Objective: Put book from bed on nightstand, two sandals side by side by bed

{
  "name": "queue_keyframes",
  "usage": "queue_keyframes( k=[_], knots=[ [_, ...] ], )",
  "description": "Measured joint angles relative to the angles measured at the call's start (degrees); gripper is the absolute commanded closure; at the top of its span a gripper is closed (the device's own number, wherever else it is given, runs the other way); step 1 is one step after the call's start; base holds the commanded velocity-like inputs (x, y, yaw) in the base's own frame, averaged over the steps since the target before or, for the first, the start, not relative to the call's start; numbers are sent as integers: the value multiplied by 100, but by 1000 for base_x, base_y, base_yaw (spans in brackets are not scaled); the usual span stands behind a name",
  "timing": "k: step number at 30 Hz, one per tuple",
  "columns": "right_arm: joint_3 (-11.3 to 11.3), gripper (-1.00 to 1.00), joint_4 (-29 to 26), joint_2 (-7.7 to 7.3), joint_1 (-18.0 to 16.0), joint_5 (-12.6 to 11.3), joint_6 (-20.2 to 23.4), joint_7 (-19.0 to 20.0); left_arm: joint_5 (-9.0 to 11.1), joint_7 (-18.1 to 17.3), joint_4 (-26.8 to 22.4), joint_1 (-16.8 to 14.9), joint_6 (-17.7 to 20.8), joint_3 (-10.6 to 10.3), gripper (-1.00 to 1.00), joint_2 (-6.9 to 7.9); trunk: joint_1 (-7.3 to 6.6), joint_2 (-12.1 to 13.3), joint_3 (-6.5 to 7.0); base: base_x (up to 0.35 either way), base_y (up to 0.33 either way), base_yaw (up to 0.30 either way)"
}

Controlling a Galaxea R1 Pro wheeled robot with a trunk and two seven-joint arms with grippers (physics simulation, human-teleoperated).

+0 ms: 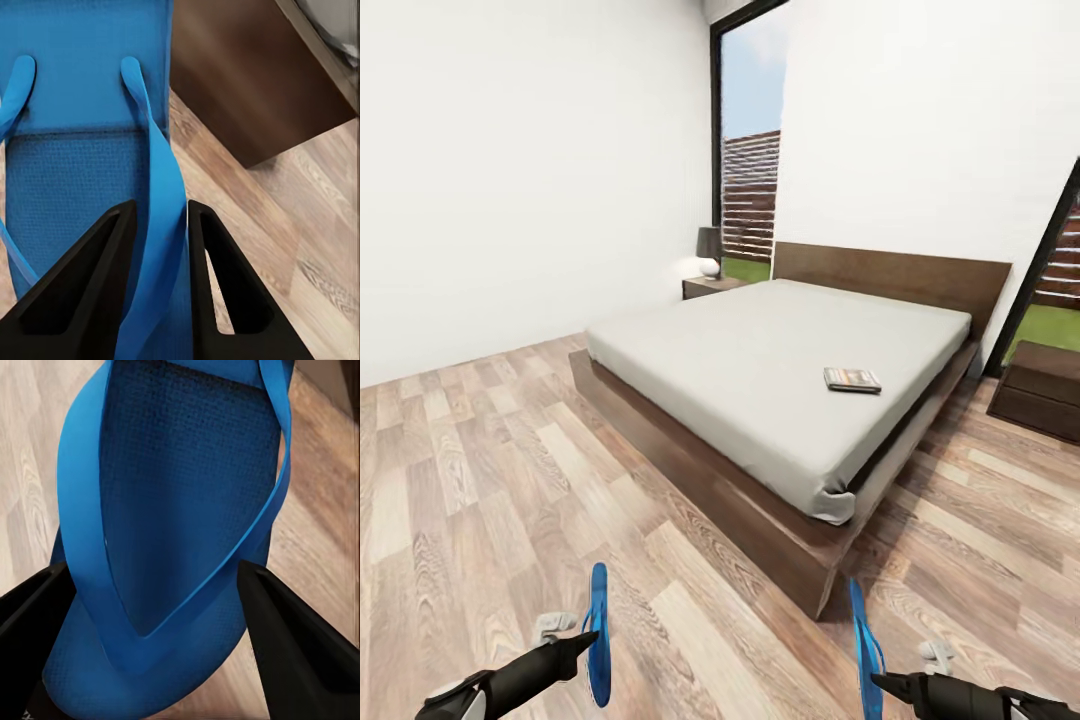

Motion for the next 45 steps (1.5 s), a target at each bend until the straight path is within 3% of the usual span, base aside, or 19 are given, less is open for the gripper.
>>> queue_keyframes(
  k=[13, 45],
  knots=[
    [-7, 100, 0, 2, -1, 4, 0, -1, 6, 0, -2, 4, 0, 1, 100, -2, 1, 0, -1, -137, 0, -113],
    [-6, 100, 0, 0, 0, 8, 0, -1, 2, 0, -1, 1, 0, 0, 100, -7, 0, 0, -84, -2, 0, -262]
  ],
)
